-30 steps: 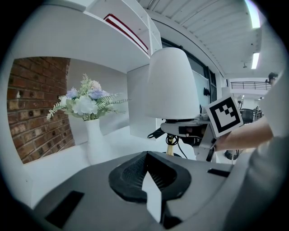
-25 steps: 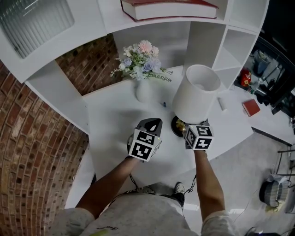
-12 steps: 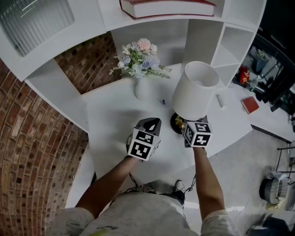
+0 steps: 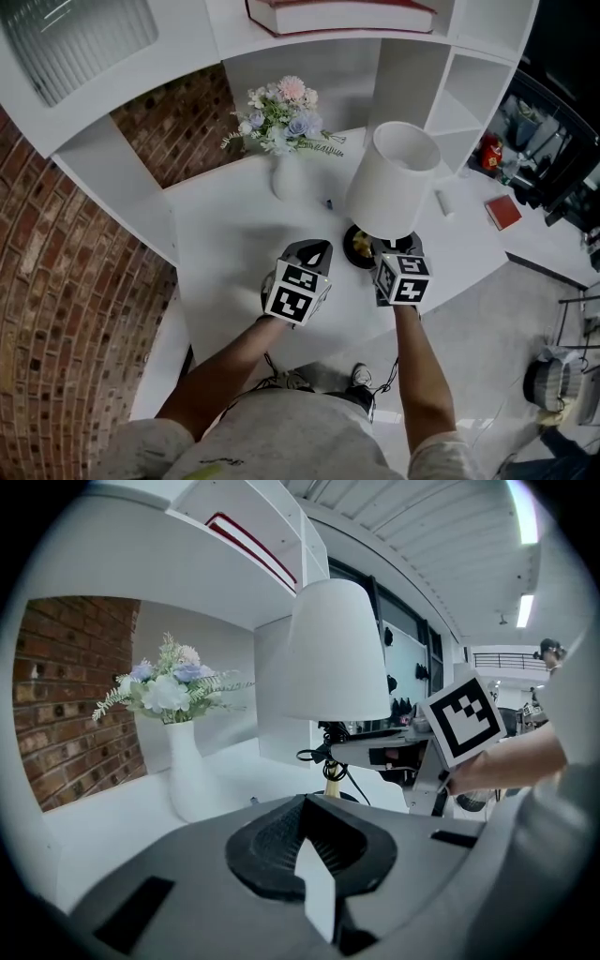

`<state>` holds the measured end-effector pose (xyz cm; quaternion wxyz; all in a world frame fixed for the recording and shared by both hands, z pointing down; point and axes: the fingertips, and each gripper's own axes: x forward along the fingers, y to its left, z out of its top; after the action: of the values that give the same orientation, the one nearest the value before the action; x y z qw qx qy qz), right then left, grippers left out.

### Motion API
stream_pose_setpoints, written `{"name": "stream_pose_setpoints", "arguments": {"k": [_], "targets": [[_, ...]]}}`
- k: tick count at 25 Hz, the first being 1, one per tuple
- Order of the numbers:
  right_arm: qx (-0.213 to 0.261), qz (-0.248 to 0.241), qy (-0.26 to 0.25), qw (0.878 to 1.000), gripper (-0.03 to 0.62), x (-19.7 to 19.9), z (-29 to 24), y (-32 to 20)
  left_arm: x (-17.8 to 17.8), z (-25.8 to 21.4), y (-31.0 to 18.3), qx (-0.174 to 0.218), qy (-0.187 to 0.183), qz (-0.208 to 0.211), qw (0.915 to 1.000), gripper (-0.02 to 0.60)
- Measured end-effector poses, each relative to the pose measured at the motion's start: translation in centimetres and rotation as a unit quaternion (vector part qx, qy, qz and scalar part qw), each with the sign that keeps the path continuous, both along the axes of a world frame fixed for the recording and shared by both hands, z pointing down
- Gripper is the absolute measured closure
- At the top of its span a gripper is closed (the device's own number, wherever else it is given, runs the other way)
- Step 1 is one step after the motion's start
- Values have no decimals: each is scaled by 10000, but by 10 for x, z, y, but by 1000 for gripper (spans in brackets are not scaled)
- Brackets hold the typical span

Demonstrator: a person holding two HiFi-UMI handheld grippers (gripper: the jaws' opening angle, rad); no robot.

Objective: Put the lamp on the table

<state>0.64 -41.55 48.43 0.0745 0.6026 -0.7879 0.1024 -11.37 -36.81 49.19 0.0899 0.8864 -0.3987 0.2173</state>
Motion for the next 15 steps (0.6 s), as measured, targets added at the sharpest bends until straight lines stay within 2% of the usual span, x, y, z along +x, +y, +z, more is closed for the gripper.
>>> {"name": "stream_pose_setpoints", "arguments": {"k": [15], "targets": [[-132, 265, 105, 9995, 398, 16, -1, 43, 25, -11, 15, 37, 189, 319, 9993, 586]]}}
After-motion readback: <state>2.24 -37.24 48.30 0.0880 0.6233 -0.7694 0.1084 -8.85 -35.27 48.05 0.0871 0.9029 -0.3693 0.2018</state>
